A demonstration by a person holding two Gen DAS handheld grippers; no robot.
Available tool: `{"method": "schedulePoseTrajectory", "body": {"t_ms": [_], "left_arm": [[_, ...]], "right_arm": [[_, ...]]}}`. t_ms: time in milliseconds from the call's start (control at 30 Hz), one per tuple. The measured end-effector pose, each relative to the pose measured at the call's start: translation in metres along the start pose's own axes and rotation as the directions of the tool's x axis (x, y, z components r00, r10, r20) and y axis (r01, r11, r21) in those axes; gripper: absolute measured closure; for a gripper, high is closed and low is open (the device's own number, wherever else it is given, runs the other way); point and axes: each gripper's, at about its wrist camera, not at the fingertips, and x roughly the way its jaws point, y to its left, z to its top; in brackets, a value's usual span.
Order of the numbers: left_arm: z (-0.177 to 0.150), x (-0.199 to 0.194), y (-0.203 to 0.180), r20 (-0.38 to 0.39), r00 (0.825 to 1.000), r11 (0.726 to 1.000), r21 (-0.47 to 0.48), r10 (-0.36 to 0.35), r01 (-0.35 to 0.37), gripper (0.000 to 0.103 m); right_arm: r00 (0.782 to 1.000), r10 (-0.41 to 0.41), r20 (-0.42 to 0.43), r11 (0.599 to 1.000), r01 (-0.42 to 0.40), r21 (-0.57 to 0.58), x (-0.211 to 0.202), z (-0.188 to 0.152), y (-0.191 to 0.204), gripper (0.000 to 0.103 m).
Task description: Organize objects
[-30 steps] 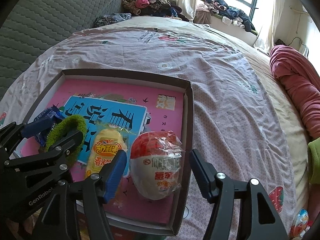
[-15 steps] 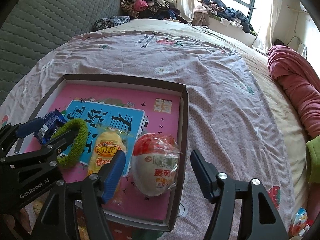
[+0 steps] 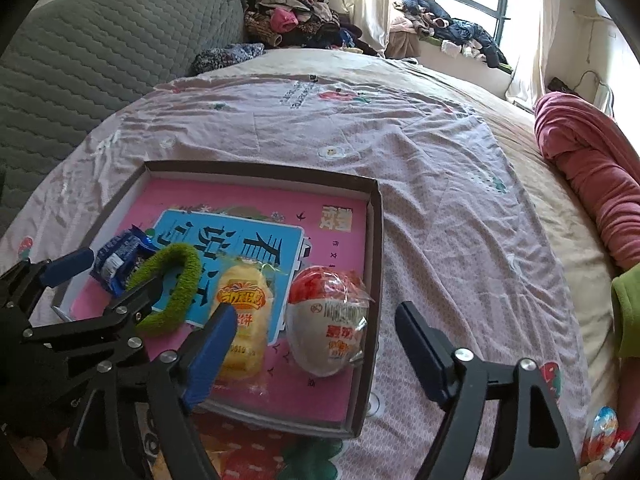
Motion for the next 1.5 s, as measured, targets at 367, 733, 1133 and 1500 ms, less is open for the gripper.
{"method": "schedulePoseTrajectory", "body": {"t_ms": [367, 733, 1133, 1500], "left_arm": [[-0.01, -0.017, 0.012, -0.004, 1.0, 1.0, -0.017, 0.005, -0.005, 0.019], [-0.015, -0.037, 0.026, 0.01, 1.0, 0.999, -0.04, 0.005, -0.004, 0.015], [-0.01, -0.066, 0.037, 0.011, 1.0, 0.998, -0.068, -0.01, 0.011, 0.015], [-0.011, -0.108, 0.044, 0.03, 1.0, 0.999, -0.053, 0.0, 0.001, 0.015]], "right_arm": [[1.0, 0.0, 0.026, 1.0, -0.001, 0.028, -0.021, -0.002, 0.0, 0.015], [0.999, -0.009, 0.033, 0.999, 0.008, 0.038, -0.036, -0.007, 0.005, 0.007], [0.998, -0.007, 0.058, 0.999, 0.005, 0.036, -0.074, -0.003, 0.01, 0.007], [0.997, -0.009, 0.081, 1.0, 0.007, 0.024, -0.117, 0.001, 0.022, 0.006]]}}
